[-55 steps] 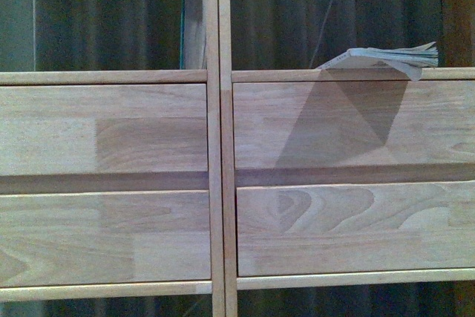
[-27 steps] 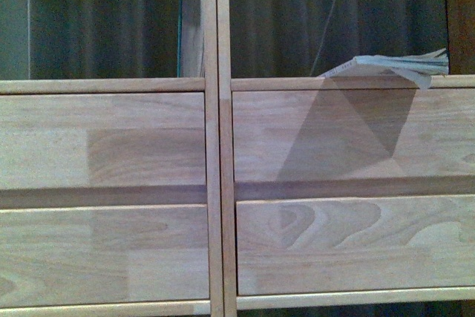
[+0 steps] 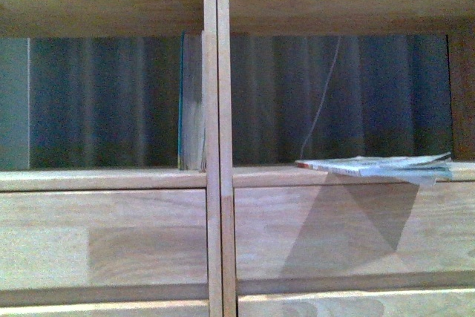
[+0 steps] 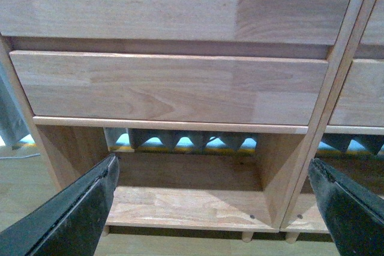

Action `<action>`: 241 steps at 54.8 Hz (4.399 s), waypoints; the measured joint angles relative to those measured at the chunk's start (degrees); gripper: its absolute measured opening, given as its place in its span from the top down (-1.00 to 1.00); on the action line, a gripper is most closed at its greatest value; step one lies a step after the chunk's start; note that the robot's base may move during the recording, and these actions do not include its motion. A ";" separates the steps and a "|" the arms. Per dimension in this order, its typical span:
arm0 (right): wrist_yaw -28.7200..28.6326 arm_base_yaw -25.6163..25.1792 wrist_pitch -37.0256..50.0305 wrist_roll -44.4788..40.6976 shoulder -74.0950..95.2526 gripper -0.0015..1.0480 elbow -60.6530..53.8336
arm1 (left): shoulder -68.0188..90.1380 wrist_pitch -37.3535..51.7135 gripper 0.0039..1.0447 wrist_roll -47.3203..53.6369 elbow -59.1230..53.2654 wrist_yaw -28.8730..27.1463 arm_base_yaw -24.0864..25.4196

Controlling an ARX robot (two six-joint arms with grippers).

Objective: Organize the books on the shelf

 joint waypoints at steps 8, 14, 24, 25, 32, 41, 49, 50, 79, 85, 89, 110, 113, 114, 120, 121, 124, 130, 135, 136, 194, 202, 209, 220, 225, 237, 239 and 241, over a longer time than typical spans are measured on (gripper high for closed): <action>-0.07 0.00 0.00 -0.02 0.00 -0.86 0.00 | 0.00 0.00 -0.86 -0.02 0.00 -0.02 0.00; 0.00 0.00 0.00 -0.02 0.00 -0.86 0.00 | 0.00 0.00 -0.86 -0.02 0.00 -0.02 0.00; -0.02 0.00 0.00 0.00 0.00 -0.86 0.02 | 0.00 0.00 -0.86 0.00 0.00 -0.02 0.00; 0.02 0.00 0.00 0.00 0.00 -0.86 0.00 | 0.00 0.00 -0.86 0.00 0.00 -0.02 0.00; 5.90 1.88 2.19 -1.62 0.31 -0.86 -0.04 | 0.00 0.00 -0.86 0.00 0.00 0.02 0.00; 13.49 0.98 2.80 1.03 8.31 -0.86 1.46 | 0.00 0.00 -0.86 0.00 0.00 0.00 0.00; -7.65 -7.63 -4.33 21.79 27.10 -0.86 8.94 | 0.00 0.00 -0.86 0.00 0.00 -0.02 0.00; -8.96 -7.93 -4.20 23.39 28.33 -0.86 9.44 | 0.00 0.00 -0.86 0.00 0.00 -0.02 0.00; -10.45 5.62 14.19 60.39 70.60 -0.86 29.94 | 0.00 0.00 -0.86 0.00 0.00 0.00 0.00; -9.42 8.24 15.98 63.91 75.41 -0.86 33.90 | 0.00 0.00 -0.86 0.00 0.00 -0.02 0.00; -8.85 9.53 17.07 66.36 78.79 -0.86 37.03 | 0.00 0.00 -0.86 0.00 0.00 -0.02 0.00; -5.33 11.19 19.26 72.48 92.87 -0.86 52.70 | 0.00 0.00 -0.86 0.00 0.00 -0.02 0.00; -5.16 11.15 19.43 72.48 94.25 -0.86 54.05 | 0.00 0.00 -0.86 0.00 0.00 0.00 0.00; -5.01 11.13 19.43 72.48 94.84 -0.86 54.58 | 0.00 0.00 -0.86 0.00 0.00 0.00 0.00; -3.50 10.67 19.43 71.87 97.77 -0.86 56.98 | 0.00 0.00 -0.86 0.00 0.00 -0.02 0.00; -3.08 10.49 19.43 71.76 98.38 -0.86 57.37 | 0.00 0.00 -0.86 0.00 0.00 -0.02 0.00; -2.19 10.03 19.43 71.56 99.84 -0.86 58.27 | 0.00 0.00 -0.86 0.00 0.00 -0.02 0.00; -1.14 8.98 19.45 70.97 102.79 -0.86 60.00 | 0.00 0.00 -0.86 0.00 0.00 -0.02 0.00; -0.83 8.07 19.21 70.66 105.15 -0.86 62.10 | 0.00 0.00 -0.86 0.00 0.00 0.00 0.00; -0.83 8.00 19.10 70.66 105.37 -0.86 62.38 | 0.00 0.00 -0.86 0.00 0.00 -0.02 0.00; 1.16 5.27 12.61 67.19 112.06 0.59 76.59 | 0.00 0.00 -0.86 0.00 0.00 0.00 0.00; 0.00 4.83 12.81 65.05 110.31 0.85 75.95 | 0.00 0.00 -0.86 0.00 0.00 -0.02 0.00; -0.96 4.24 13.29 63.28 107.93 0.86 73.75 | 0.00 0.00 -0.86 0.00 0.00 -0.02 0.00; -4.33 2.97 15.87 57.88 101.57 0.86 67.95 | 0.00 0.00 -0.86 0.00 0.00 -0.02 0.00; -7.67 2.27 16.81 54.29 96.13 0.86 64.19 | 0.00 0.00 -0.86 0.00 0.00 -0.02 0.00; -17.03 1.03 16.55 51.19 82.95 0.86 58.21 | 0.00 0.00 -0.86 0.00 0.00 -0.02 0.00; -18.27 1.01 16.41 50.82 81.00 0.86 57.48 | 0.00 0.00 -0.86 0.00 0.00 -0.02 0.00; -19.85 1.03 16.31 50.25 78.58 0.86 56.52 | 0.00 0.00 -0.86 0.00 0.00 -0.02 0.00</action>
